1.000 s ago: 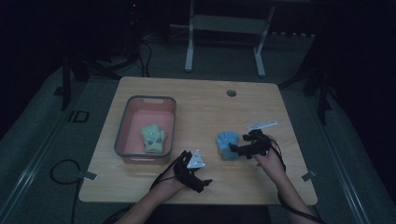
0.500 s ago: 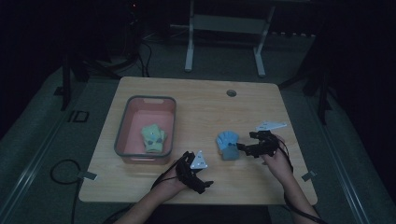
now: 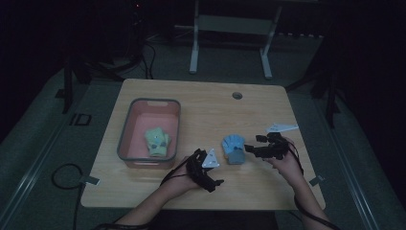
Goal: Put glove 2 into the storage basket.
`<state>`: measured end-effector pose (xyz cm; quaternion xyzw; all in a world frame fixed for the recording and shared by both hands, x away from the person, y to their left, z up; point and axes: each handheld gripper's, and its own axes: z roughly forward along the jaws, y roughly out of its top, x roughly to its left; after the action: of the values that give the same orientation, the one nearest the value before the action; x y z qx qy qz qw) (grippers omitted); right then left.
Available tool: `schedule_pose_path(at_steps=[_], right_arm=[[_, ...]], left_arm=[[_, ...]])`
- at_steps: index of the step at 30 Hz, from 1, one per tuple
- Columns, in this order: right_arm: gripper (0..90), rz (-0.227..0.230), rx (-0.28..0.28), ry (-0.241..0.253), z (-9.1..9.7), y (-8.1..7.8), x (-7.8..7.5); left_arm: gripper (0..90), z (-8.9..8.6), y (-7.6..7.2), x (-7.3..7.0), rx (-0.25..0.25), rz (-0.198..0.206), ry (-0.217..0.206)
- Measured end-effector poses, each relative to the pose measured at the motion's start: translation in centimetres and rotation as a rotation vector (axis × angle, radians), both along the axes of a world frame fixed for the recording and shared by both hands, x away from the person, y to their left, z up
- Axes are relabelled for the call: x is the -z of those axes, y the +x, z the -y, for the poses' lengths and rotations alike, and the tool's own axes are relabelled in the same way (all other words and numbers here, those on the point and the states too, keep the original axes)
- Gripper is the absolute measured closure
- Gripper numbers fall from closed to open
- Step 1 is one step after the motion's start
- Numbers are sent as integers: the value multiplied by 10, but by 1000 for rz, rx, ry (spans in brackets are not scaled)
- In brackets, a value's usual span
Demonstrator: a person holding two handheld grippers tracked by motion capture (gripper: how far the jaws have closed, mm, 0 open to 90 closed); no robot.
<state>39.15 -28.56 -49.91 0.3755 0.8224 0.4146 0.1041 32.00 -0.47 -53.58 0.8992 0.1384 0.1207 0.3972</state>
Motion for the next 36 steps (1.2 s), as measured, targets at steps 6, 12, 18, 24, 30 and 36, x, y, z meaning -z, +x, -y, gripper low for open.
schedule_pose_path(at_steps=[6, 12, 18, 24, 30, 36], right_arm=[[475, -9, 13, -14, 6, 16, 0], [461, -31, 21, -26, 1, 36, 8], [461, -40, 10, -32, -10, 48, 13], [461, -47, -3, -39, -18, 55, 12], [455, -67, -11, -44, -23, 58, 16], [407, -68, 25, -69, -27, 61, 21]], left_arm=[[194, 19, 9, -7, 85, 79, 61], [211, 44, 26, -9, 139, 121, 75], [241, 61, 34, -1, 179, 168, 111], [359, 69, 44, 6, 194, 189, 133], [517, 76, 51, 14, 212, 198, 215], [715, 72, 58, 13, 173, 174, 176]])
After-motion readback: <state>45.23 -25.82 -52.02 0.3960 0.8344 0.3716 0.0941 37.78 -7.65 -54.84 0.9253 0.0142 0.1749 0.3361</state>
